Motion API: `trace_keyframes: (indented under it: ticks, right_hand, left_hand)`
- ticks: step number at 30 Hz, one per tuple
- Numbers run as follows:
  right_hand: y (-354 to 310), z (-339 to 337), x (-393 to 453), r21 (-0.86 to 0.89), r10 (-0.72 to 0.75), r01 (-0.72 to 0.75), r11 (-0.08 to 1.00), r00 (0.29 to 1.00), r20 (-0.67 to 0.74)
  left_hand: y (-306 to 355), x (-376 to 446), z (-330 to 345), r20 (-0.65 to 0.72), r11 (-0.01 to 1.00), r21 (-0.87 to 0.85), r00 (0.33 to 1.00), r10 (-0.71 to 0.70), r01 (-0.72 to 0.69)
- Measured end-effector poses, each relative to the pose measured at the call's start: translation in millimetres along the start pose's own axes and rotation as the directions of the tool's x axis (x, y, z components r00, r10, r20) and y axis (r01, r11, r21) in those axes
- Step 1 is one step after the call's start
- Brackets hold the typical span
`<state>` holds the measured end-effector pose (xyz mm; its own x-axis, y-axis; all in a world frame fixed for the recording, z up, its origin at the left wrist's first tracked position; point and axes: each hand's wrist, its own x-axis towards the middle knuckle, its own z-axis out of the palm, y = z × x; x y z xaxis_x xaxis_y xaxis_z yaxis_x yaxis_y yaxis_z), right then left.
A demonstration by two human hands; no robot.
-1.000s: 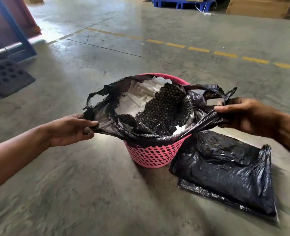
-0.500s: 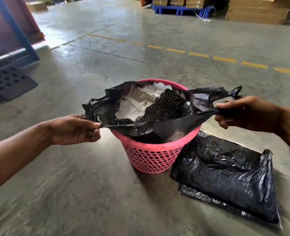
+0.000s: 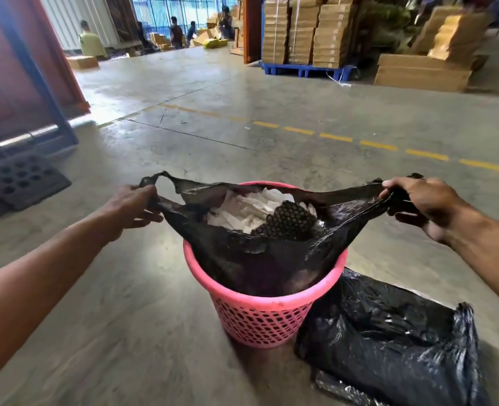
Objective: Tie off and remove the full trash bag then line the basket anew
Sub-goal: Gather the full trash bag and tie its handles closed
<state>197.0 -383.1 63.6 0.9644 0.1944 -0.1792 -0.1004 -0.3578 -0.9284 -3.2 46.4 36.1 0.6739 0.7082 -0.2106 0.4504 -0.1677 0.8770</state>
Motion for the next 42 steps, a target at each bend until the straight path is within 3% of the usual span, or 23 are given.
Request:
trace_keyframes:
  ticks: [2, 5, 7, 9, 12, 16, 18, 21, 23, 26, 28, 30, 31, 33, 35, 37, 40, 42]
  right_hand:
    - [-4.6, -4.5, 0.8, -0.102, -0.039, 0.038, 0.994, 0.999, -0.006]
    - [-17.5, -12.7, -3.8, -0.237, -0.143, 0.135, 0.962, 0.99, -0.015]
    - [-27.1, -17.1, -6.4, -0.219, -0.238, 0.22, 0.951, 0.97, -0.058]
    - [-35.3, -14.1, -7.3, -0.123, -0.295, 0.284, 0.951, 0.951, -0.088]
    - [-39.7, 4.5, -7.5, 0.068, -0.288, 0.287, 0.955, 0.958, -0.002]
    - [-42.5, 30.3, -6.9, 0.322, -0.292, 0.239, 0.916, 0.948, 0.127]
    - [-47.1, 40.3, -8.0, 0.359, -0.301, 0.238, 0.903, 0.945, 0.131]
    - [-52.0, 50.8, -9.4, 0.346, -0.318, 0.26, 0.901, 0.94, 0.12]
    - [-53.4, 53.9, -8.4, 0.344, -0.318, 0.262, 0.902, 0.941, 0.116]
    - [-53.0, 54.3, -4.4, 0.356, -0.316, 0.255, 0.899, 0.941, 0.123]
    - [-51.3, 52.7, -0.6, 0.366, -0.313, 0.25, 0.896, 0.942, 0.121]
    - [-49.5, 51.9, 2.2, 0.379, -0.306, 0.242, 0.893, 0.944, 0.119]
    - [-48.9, 52.1, 3.2, 0.384, -0.303, 0.237, 0.892, 0.946, 0.12]
    - [-46.5, 51.7, 5.3, 0.39, -0.298, 0.231, 0.892, 0.947, 0.119]
    - [-44.6, 51.7, 7.0, 0.392, -0.294, 0.229, 0.891, 0.949, 0.116]
    - [-43.7, 50.0, 8.1, 0.395, -0.292, 0.225, 0.891, 0.949, 0.117]
    - [-43.3, 48.4, 7.9, 0.4, -0.29, 0.221, 0.889, 0.949, 0.12]
    - [-43.1, 48.7, 7.0, 0.394, -0.294, 0.227, 0.891, 0.948, 0.119]
  left_hand:
    - [5.8, 1.5, -5.3, 0.016, 0.965, -0.261, 1.0, -0.005, 0.009]
    - [19.7, 1.0, -19.1, 0.122, 0.802, -0.597, 0.99, 0.068, 0.018]
    - [30.0, -2.9, -25.9, 0.18, 0.794, -0.607, 0.98, 0.089, 0.04]
    - [40.1, -8.3, -24.3, 0.227, 0.869, -0.49, 0.973, 0.05, 0.069]
    - [52.9, -9.8, -21.9, 0.179, 0.929, -0.37, 0.98, 0.087, -0.015]
    - [66.2, -14.4, -23.3, 0.337, 0.792, -0.61, 0.907, 0.253, 0.005]
    - [66.6, -15.3, -13.9, 0.409, 0.788, -0.615, 0.865, 0.29, 0.026]
    - [71.6, -16.5, 1.1, 0.35, 0.882, -0.441, 0.873, 0.339, -0.165]
    - [81.1, -15.9, -2.7, 0.267, 0.906, -0.144, 0.866, 0.423, -0.398]
    - [96.5, -19.7, -17.8, 0.325, 0.816, 0.322, 0.865, 0.382, -0.481]
    - [101.8, -18.8, -22.2, 0.28, 0.712, 0.503, 0.872, 0.401, -0.489]
    - [101.7, -17.9, -22.8, 0.15, 0.678, 0.565, 0.867, 0.476, -0.47]
    - [100.7, -18.7, -23.7, 0.096, 0.725, 0.525, 0.877, 0.471, -0.447]
    - [97.6, -19.7, -28.4, 0.096, 0.875, 0.291, 0.922, 0.376, -0.387]
    - [93.0, -19.6, -35.1, 0.174, 0.946, 0.112, 0.944, 0.282, -0.303]
    - [84.8, -8.9, -44.1, 0.185, 0.949, 0.198, 0.96, 0.21, -0.246]
    - [74.2, 0.4, -56.3, 0.194, 0.848, 0.505, 0.979, 0.069, -0.16]
    - [71.8, -0.9, -57.9, 0.227, 0.811, 0.564, 0.974, 0.025, -0.152]
